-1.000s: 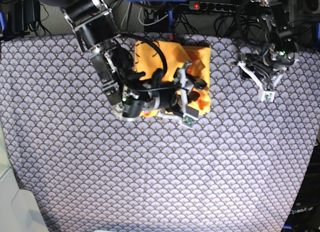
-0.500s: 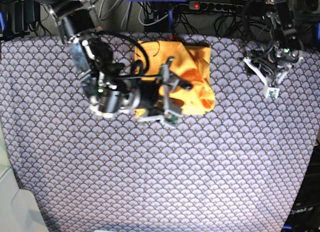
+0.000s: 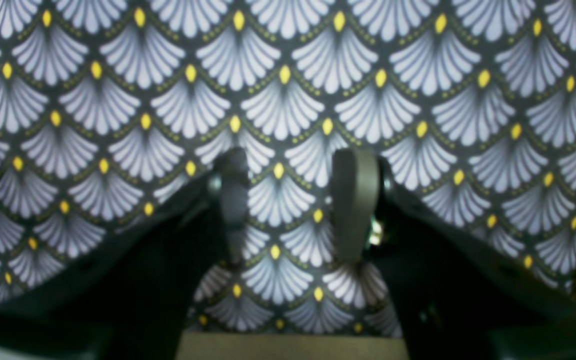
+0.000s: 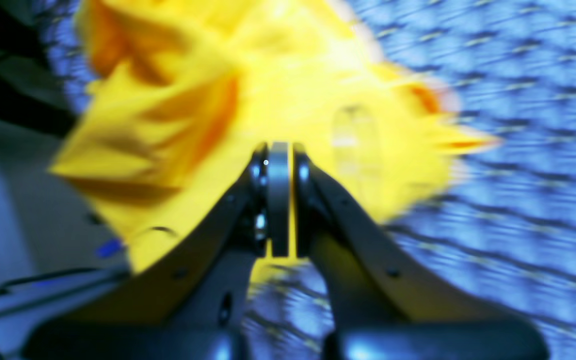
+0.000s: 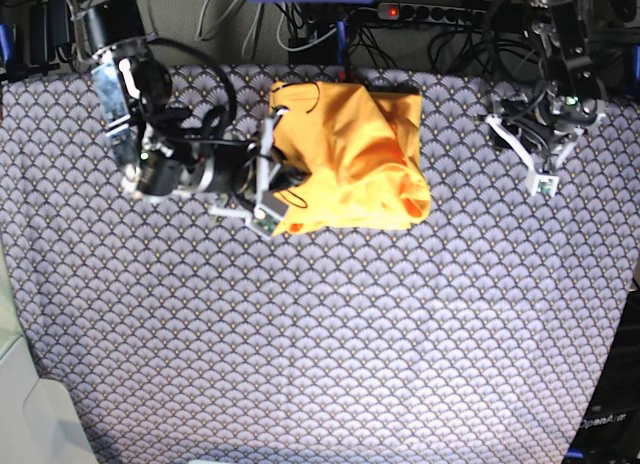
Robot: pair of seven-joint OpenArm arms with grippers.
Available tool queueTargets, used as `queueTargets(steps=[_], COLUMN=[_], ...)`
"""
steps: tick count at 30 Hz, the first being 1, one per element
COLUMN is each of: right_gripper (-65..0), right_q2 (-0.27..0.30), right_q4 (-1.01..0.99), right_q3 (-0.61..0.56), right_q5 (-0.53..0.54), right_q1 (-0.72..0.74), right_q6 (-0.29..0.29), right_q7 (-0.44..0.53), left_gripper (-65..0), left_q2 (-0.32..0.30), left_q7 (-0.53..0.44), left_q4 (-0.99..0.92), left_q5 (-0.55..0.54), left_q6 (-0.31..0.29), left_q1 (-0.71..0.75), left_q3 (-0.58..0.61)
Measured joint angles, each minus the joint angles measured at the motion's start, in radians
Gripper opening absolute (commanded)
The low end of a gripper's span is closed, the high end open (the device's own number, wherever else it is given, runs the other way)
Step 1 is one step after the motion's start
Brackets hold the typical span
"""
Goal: Fold the T-shirt properly
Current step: 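Release the fabric and withdraw the right gripper from the stack, then grasp the stack edge with the left gripper and tuck it under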
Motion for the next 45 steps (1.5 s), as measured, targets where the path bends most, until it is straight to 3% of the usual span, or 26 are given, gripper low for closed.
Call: queueTargets(steps=[5, 7, 10, 13, 15, 19, 22, 31, 32, 37, 41, 45], right_gripper=[-65.0, -65.0, -65.0, -65.0, -65.0, -65.0, -65.0, -65.0, -65.0, -65.0, -65.0, -65.0], right_q2=[-0.019, -0.019, -0.025, -0.027, -0.027, -0.027, -0.026, 0.033, 0.045, 0.092, 0.109, 0.106], right_q4=[-0.077, -0.076, -0.009, 0.126, 0.192, 0.225, 0.226, 0.224, 0.224, 0.224, 0.224, 0.224], right_q3=[-0.058, -0.134, -0.264, -0.290, -0.292, -0.292, -0.286, -0.065, -0.020, 0.126, 0.135, 0.131], right_q5=[-0.010, -0.018, -0.010, -0.010, -0.003, -0.006, -0.002, 0.001, 0.000, -0.012, -0.009, -0.004], right_q1=[0.003, 0.006, 0.000, 0.003, 0.005, 0.004, 0.013, -0.014, -0.027, -0.063, -0.061, -0.084], right_q6=[0.000, -0.002, 0.000, -0.001, 0.000, 0.000, 0.000, 0.000, 0.000, 0.000, 0.000, 0.000], right_q7=[0.007, 0.006, -0.009, -0.009, 0.002, -0.077, -0.066, -0.066, -0.067, -0.076, -0.075, -0.077], left_gripper=[-37.5, -37.6, -37.7, -37.7, -37.7, -37.7, -37.7, -37.7, -37.8, -37.9, -37.9, -38.0], left_q2=[0.000, -0.001, -0.002, -0.005, -0.008, -0.008, -0.009, -0.080, -0.096, -0.115, -0.074, -0.016], left_q7=[-0.001, -0.011, -0.011, -0.011, -0.011, -0.012, -0.016, 0.006, 0.007, 0.090, 0.145, 0.138], left_q4=[0.001, 0.002, 0.002, 0.002, 0.002, 0.002, 0.005, 0.006, 0.006, 0.050, 0.137, 0.217], left_q5=[0.000, -0.001, -0.001, -0.005, -0.002, -0.001, -0.003, -0.008, -0.009, 0.010, 0.016, 0.000], left_q6=[0.000, 0.000, 0.000, 0.000, 0.000, 0.000, 0.000, -0.004, -0.026, -0.283, -0.291, -0.292], left_q1=[0.008, 0.014, 0.012, 0.014, 0.013, 0.018, 0.026, 0.051, 0.064, 0.089, 0.108, 0.098], left_q3=[0.000, 0.000, 0.000, 0.000, 0.000, 0.000, 0.000, 0.011, 0.010, -0.002, 0.015, 0.064])
